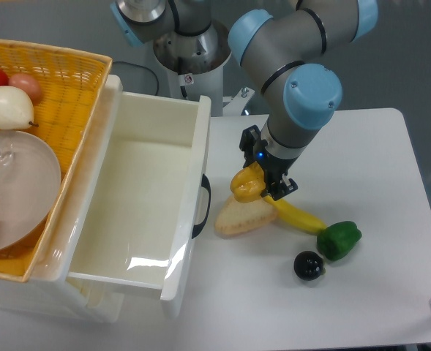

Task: Place the yellow pepper in the upper white drawer
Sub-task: 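Close the gripper around the yellow bell pepper on the bread, then lift the yellow pepper and carry it over the open white drawer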

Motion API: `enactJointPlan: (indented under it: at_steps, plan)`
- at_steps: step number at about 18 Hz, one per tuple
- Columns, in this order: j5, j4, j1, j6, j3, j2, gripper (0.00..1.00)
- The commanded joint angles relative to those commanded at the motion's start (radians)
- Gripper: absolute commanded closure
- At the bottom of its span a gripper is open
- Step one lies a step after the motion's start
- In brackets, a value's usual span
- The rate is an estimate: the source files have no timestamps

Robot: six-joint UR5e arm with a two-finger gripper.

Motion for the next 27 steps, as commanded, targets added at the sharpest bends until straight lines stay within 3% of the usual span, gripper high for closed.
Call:
enactJointPlan:
  at_steps: [12,18,21,24,27]
  plan:
    - [-0.044,0.002,0.006,-0.038,0.015,0.002,0.87]
    - [-0.08,0.006,0.014,-0.178,0.046,0.009,0.87]
    - [-0.11,0.005,0.015,-0.227,0.048,0.032,0.87]
    - [-0.236,0.0,0.073,-0.322,0.046,0.078,0.87]
    - [-0.256,-0.003,0.092,-0.331,0.046,0.097,0.87]
